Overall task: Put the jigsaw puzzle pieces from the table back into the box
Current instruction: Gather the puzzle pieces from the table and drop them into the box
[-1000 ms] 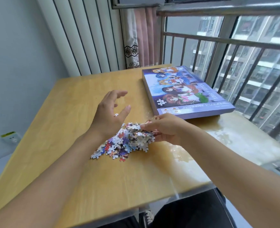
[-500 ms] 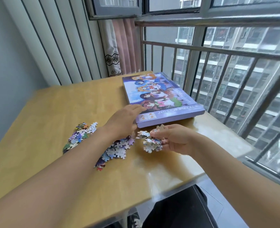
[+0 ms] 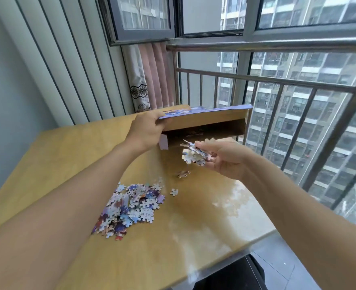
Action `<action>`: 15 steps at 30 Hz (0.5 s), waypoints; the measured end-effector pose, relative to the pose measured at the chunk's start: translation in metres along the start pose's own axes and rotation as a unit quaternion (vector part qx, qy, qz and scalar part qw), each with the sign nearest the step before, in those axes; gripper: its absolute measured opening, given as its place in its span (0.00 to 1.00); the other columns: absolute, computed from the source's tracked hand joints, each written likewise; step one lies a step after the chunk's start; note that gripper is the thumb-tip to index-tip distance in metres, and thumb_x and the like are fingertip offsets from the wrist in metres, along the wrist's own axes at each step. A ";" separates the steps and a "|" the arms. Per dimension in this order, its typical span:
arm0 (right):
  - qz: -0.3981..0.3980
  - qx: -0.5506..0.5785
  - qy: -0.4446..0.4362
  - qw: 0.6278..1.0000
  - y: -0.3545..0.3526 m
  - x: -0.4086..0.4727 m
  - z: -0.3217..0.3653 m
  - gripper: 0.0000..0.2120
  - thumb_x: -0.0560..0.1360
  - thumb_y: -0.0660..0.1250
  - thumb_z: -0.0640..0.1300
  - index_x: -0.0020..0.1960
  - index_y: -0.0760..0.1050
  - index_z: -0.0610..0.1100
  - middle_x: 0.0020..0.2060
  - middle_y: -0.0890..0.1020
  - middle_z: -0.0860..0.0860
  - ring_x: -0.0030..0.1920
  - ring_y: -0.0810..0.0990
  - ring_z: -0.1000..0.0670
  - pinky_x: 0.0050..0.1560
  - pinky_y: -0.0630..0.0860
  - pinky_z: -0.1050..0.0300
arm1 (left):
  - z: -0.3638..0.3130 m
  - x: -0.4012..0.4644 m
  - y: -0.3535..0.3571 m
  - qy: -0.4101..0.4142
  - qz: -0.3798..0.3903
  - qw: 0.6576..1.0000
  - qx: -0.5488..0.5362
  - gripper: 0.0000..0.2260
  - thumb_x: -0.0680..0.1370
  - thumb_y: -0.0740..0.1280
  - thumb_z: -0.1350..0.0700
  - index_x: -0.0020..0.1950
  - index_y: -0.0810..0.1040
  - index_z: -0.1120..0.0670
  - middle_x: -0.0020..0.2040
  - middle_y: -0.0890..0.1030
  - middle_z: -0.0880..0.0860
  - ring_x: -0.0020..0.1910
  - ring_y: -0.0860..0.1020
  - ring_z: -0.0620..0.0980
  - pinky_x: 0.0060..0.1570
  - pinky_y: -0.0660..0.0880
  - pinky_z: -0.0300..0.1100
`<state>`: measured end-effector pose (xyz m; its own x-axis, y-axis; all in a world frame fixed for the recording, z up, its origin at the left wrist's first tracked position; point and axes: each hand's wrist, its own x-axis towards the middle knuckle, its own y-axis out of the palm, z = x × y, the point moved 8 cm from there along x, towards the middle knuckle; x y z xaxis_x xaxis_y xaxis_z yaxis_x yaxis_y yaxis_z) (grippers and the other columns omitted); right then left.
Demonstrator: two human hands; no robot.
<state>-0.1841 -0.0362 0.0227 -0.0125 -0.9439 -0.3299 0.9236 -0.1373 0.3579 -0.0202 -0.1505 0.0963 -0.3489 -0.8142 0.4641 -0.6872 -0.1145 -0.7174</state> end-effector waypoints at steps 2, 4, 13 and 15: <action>-0.024 0.026 -0.008 0.999 0.004 0.006 0.025 0.08 0.77 0.70 0.34 0.52 0.73 0.34 0.55 0.81 0.39 0.48 0.84 0.44 0.45 0.85 0.50 | -0.005 0.008 -0.007 0.000 0.004 1.000 -0.017 0.08 0.82 0.64 0.48 0.44 0.80 0.43 0.37 0.80 0.51 0.38 0.74 0.52 0.41 0.71 0.46; -0.052 0.018 -0.006 0.998 0.005 0.017 0.043 0.09 0.76 0.71 0.33 0.53 0.73 0.33 0.56 0.80 0.38 0.47 0.84 0.44 0.39 0.85 0.50 | -0.009 0.013 -0.013 -0.002 -0.002 1.000 -0.022 0.13 0.82 0.64 0.49 0.37 0.74 0.41 0.32 0.74 0.50 0.35 0.69 0.51 0.37 0.66 0.44; -0.164 -0.038 -0.041 0.985 0.007 0.053 0.086 0.03 0.81 0.61 0.31 0.55 0.71 0.34 0.47 0.79 0.40 0.39 0.79 0.46 0.37 0.83 0.54 | -0.031 0.030 -0.034 -0.005 -0.009 1.000 -0.007 0.15 0.83 0.63 0.49 0.37 0.76 0.50 0.30 0.71 0.49 0.33 0.68 0.49 0.36 0.64 0.45; -0.177 -0.011 -0.048 0.983 0.012 0.059 0.094 0.10 0.82 0.54 0.29 0.60 0.70 0.32 0.49 0.79 0.40 0.38 0.77 0.47 0.44 0.82 0.56 | -0.034 0.034 -0.036 -0.004 0.000 1.000 -0.011 0.16 0.83 0.63 0.50 0.35 0.74 0.50 0.29 0.71 0.49 0.33 0.68 0.51 0.35 0.63 0.46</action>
<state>-0.2099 -0.1219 0.0890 -0.3702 -0.8617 -0.3471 0.8623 -0.4577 0.2165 -0.0285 -0.1546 0.1557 -0.3433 -0.8186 0.4604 -0.7009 -0.1030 -0.7058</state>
